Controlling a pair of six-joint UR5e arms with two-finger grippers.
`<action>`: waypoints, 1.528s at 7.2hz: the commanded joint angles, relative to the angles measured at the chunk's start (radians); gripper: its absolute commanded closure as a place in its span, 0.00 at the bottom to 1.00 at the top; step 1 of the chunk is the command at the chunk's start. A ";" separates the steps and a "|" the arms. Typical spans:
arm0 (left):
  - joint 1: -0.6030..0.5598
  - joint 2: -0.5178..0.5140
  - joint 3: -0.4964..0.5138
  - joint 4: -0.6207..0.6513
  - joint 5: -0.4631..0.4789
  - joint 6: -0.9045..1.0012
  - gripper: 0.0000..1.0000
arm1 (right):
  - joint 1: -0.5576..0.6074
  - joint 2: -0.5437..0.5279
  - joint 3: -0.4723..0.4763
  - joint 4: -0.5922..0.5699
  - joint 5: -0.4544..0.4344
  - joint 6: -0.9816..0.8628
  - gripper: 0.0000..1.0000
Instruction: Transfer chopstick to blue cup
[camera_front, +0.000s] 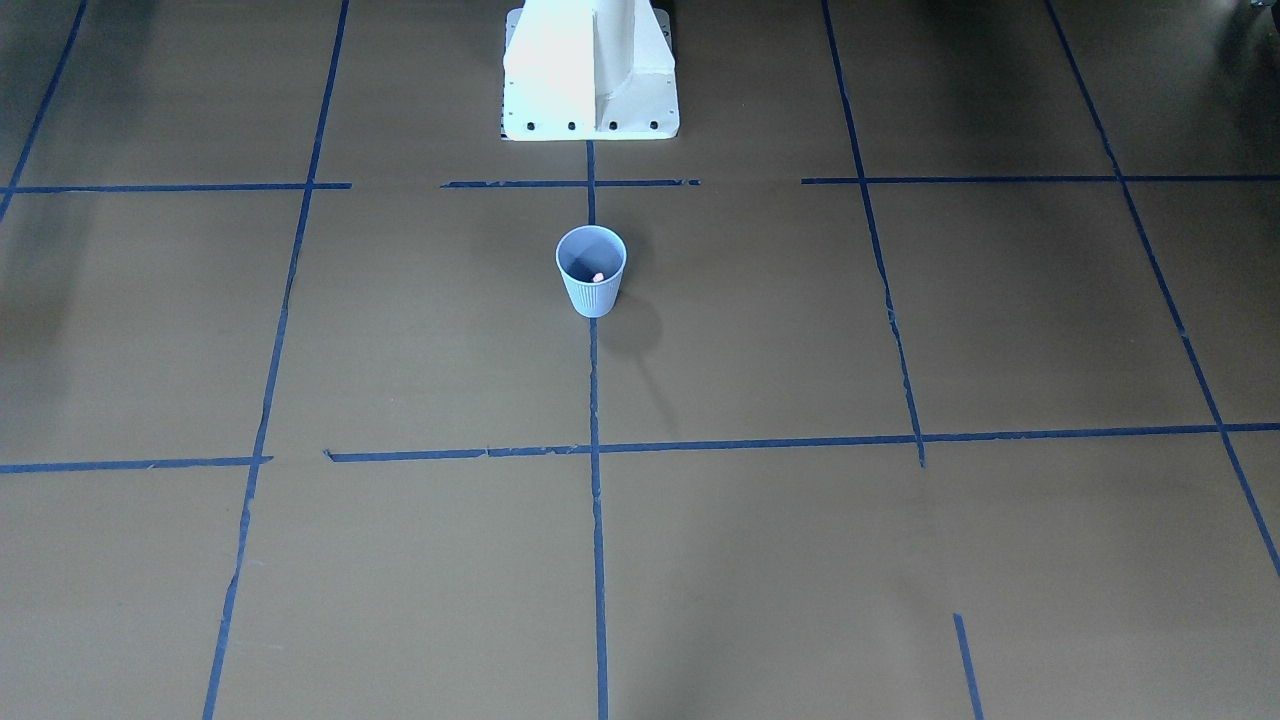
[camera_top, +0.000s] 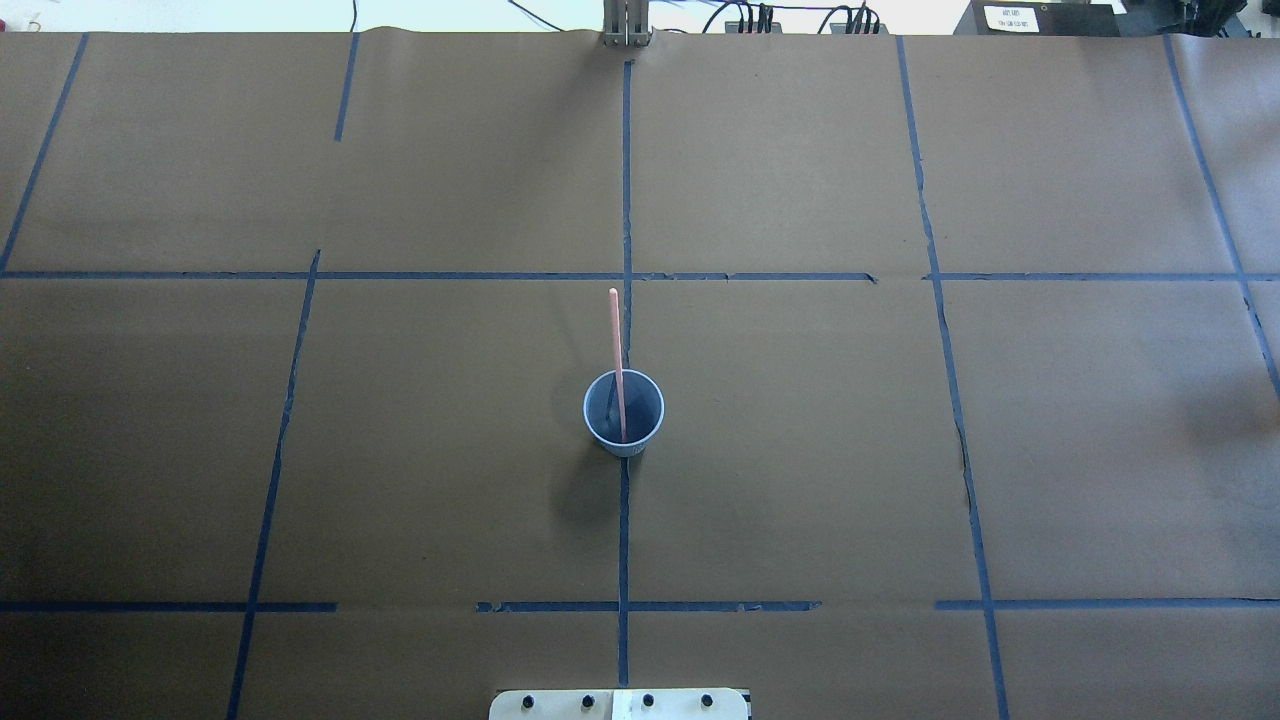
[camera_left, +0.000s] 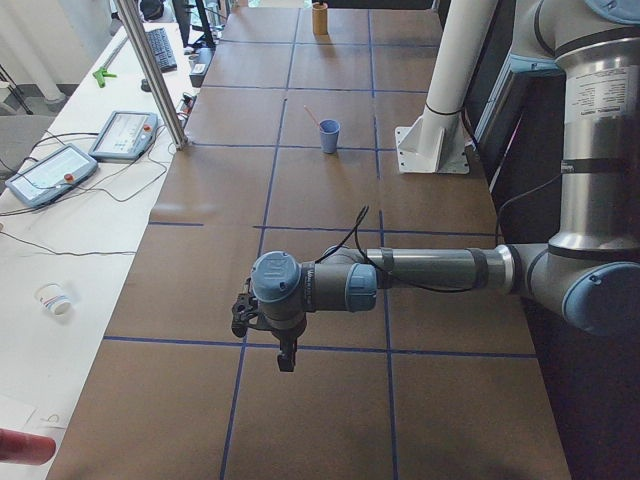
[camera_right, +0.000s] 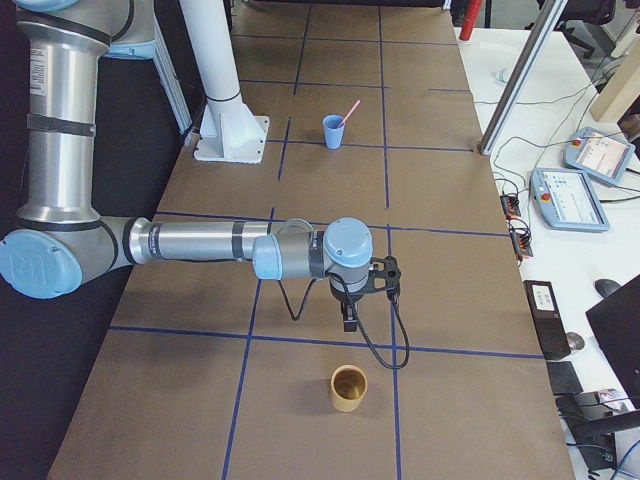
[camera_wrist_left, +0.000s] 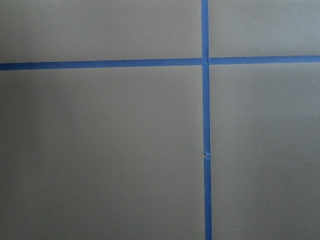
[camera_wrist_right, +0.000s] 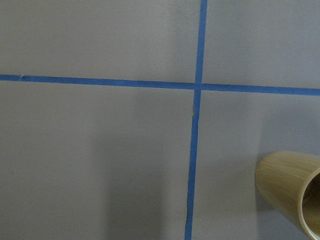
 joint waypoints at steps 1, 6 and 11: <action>0.000 -0.001 -0.003 -0.002 0.003 0.001 0.00 | 0.029 -0.006 -0.025 -0.002 0.002 0.000 0.00; 0.001 -0.011 -0.003 -0.002 0.003 0.003 0.00 | 0.051 -0.001 -0.091 0.014 -0.008 -0.017 0.00; 0.000 -0.009 -0.002 -0.004 0.003 0.006 0.00 | 0.069 0.000 -0.082 0.016 -0.008 -0.017 0.00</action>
